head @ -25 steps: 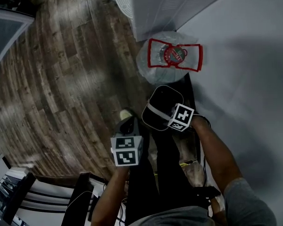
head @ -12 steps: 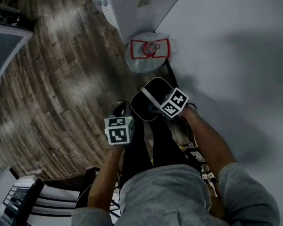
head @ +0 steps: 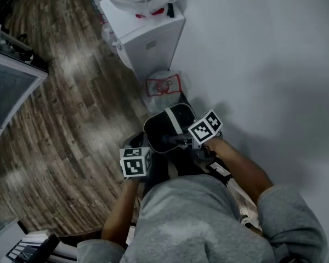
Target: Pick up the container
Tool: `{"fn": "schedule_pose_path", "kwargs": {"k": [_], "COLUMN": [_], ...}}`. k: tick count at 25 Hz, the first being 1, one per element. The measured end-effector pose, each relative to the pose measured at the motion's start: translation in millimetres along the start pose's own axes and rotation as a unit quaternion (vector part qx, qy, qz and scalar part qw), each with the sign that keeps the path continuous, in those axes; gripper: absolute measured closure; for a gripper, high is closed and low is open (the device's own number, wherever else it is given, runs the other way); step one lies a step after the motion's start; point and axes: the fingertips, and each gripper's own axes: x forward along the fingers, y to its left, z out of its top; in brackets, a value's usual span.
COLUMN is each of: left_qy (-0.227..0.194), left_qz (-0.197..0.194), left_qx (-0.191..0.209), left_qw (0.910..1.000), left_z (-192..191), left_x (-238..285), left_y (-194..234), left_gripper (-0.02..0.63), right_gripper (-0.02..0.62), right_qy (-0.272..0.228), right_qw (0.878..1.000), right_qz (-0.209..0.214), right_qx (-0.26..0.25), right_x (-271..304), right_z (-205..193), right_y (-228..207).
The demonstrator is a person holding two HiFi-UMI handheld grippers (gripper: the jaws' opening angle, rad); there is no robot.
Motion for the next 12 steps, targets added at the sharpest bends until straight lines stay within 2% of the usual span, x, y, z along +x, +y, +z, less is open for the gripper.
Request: {"fn": "schedule_pose_path", "kwargs": {"k": [6, 12], "left_qy": [-0.049, -0.075], "left_qz": [-0.010, -0.012], "left_qx": [0.027, 0.041], "left_qw": [0.9984, 0.9963], "left_z": [41.8, 61.9], "left_x": [-35.2, -63.2], "left_y": [-24.0, -36.7], "left_gripper": [0.591, 0.591], "right_gripper": [0.561, 0.560], "right_qy": [-0.097, -0.160], "right_qw": [0.994, 0.985], "right_qz": [0.027, 0.047], "right_qx": [0.035, 0.035], "right_x": [-47.4, -80.7], "right_z": [43.6, 57.6], "right_y": [57.8, 101.0]}}
